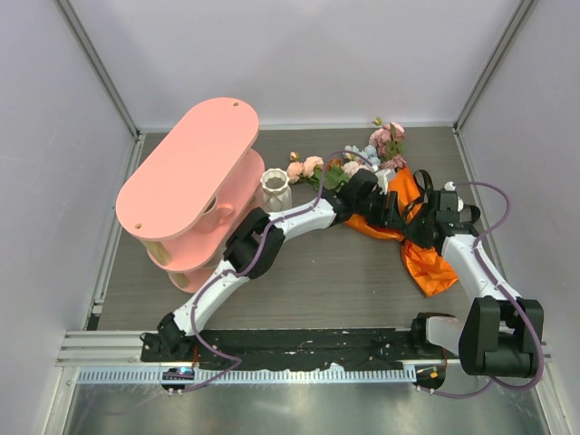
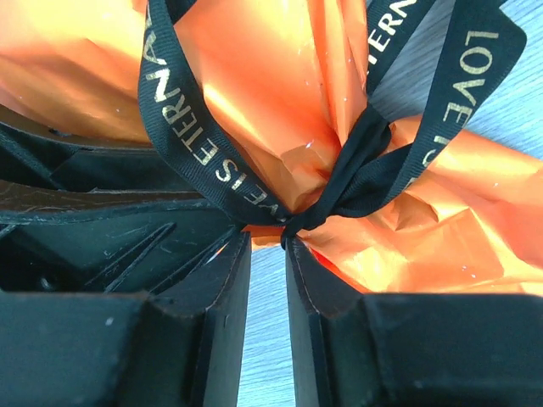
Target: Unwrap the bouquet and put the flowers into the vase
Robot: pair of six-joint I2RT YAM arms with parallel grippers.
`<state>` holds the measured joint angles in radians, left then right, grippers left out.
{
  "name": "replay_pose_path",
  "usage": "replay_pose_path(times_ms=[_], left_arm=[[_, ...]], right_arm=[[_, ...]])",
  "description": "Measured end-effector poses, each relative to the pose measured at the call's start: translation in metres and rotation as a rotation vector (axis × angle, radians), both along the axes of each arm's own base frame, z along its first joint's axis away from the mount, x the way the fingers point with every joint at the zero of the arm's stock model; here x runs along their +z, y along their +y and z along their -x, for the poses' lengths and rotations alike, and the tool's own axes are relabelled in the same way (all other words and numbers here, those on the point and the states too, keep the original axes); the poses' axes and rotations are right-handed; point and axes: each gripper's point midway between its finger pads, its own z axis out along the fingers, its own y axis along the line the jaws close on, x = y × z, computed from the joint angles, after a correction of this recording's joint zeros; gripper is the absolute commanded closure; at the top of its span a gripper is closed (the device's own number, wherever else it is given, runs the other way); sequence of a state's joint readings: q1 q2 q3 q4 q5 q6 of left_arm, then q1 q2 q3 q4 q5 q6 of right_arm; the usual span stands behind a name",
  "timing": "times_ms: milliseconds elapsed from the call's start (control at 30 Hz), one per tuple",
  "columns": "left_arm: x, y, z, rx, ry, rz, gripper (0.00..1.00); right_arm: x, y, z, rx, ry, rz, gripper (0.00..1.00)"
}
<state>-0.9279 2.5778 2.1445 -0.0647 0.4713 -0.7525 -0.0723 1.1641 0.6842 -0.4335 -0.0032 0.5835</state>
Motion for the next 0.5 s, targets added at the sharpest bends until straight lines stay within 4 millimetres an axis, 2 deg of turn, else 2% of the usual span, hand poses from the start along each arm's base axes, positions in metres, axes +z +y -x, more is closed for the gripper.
replay_pose_path(times_ms=[233,333,500], left_arm=[[-0.001,-0.001,-0.001,0.001,0.002,-0.002,0.57],[-0.002,-0.001,-0.001,0.002,0.005,-0.003,0.56],[-0.002,-0.001,-0.001,0.003,0.011,-0.005,0.56]], right_arm=[[-0.003,-0.006,-0.002,0.009,0.004,0.067,0.75],[-0.004,-0.008,-0.002,0.003,0.006,0.086,0.8],[-0.01,-0.01,-0.002,-0.003,0.02,0.104,0.77]])
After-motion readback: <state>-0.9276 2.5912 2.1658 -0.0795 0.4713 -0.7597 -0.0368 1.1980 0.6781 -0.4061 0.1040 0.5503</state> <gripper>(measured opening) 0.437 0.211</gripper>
